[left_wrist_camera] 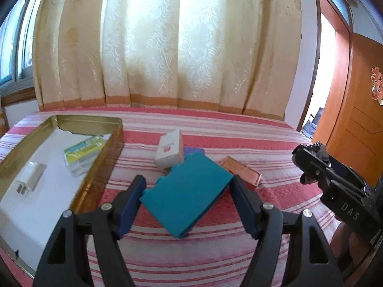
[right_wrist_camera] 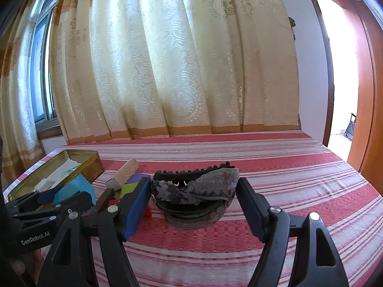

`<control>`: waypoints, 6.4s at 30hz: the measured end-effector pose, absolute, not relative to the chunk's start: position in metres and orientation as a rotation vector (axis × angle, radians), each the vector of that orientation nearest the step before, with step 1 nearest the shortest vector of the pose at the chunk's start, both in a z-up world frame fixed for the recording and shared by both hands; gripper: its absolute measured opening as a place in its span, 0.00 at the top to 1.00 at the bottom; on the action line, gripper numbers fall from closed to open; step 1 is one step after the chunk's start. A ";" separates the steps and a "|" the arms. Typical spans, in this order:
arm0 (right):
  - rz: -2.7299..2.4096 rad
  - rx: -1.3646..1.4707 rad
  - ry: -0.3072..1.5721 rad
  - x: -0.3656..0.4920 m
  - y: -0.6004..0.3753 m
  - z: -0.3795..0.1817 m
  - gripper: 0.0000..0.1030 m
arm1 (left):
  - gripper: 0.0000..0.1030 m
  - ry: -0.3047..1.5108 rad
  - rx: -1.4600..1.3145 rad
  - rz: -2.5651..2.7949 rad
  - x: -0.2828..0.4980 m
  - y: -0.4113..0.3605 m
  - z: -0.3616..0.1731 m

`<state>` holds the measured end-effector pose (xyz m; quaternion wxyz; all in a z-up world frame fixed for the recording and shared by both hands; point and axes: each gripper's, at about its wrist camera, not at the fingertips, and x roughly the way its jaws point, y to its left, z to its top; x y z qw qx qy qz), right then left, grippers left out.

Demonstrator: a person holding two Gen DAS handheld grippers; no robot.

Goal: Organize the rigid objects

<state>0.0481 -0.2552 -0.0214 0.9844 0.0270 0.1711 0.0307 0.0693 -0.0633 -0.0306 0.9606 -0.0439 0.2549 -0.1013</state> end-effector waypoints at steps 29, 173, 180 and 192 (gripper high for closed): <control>0.146 -0.002 0.313 0.043 -0.204 -0.020 0.28 | 0.30 0.387 -0.026 -0.112 0.053 -0.044 -0.021; 0.621 -0.200 0.540 0.131 0.017 -0.037 0.13 | 0.20 0.641 0.025 0.203 0.139 0.158 0.003; 0.596 -0.210 0.514 0.102 -0.017 -0.030 0.13 | 0.09 0.538 0.018 0.199 0.103 0.138 0.020; 0.329 -0.133 0.490 0.070 -0.163 -0.028 0.13 | 0.08 0.471 0.059 -0.036 0.066 0.009 0.016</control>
